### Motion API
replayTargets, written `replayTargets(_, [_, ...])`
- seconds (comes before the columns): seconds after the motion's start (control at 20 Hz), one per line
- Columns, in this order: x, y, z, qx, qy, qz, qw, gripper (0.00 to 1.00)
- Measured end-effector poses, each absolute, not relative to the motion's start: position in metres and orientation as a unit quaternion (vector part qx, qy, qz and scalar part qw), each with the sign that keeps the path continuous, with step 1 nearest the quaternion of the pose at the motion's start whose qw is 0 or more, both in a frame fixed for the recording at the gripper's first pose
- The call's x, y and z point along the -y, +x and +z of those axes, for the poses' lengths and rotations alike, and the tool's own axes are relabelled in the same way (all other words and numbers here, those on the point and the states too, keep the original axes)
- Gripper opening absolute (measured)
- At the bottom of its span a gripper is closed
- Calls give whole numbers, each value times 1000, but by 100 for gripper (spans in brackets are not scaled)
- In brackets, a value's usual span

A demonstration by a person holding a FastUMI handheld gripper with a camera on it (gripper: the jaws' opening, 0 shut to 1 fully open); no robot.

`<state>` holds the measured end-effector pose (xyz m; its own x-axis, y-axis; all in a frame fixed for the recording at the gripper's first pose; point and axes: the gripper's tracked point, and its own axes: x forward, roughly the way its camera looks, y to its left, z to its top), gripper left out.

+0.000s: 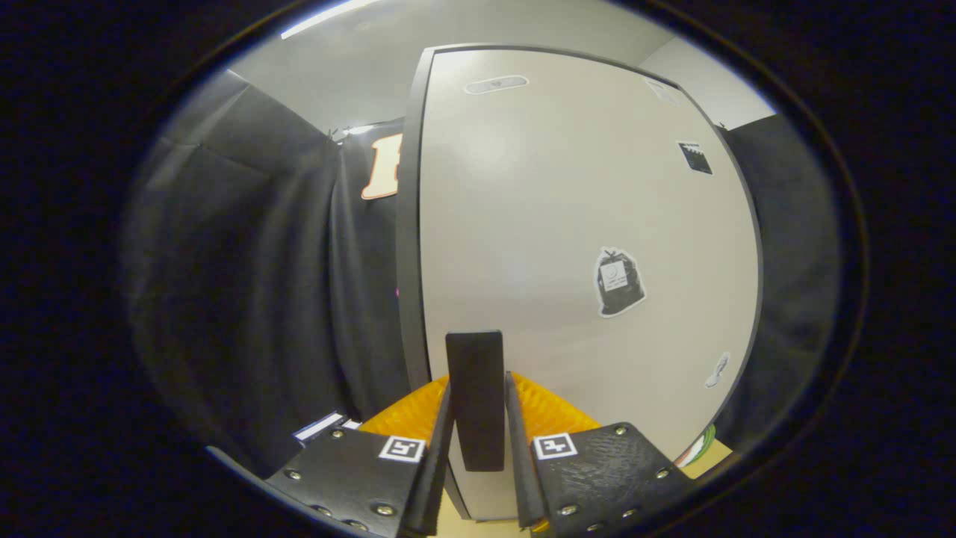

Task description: Open the shoe cabinet door, grab the shoes and put them into the shoe cabinet, then close the shoe cabinet door.

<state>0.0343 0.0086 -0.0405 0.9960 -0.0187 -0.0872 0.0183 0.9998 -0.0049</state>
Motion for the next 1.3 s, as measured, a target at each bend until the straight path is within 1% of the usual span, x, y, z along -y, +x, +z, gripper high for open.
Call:
replayTargets(0.15, [-10, 34, -42, -45, -3, -13, 999, 32])
replayTargets(0.45, [-8, 23, -40, -48, 0, -22, 999, 32])
replayTargets(0.85, [2, -20, -34, -50, 1, -28, 998, 32])
replayTargets(1.1, [10, -45, -30, -51, -2, -15, 999, 31])
replayTargets(1.3, [20, -69, -26, -54, 0, 11, 998, 32])
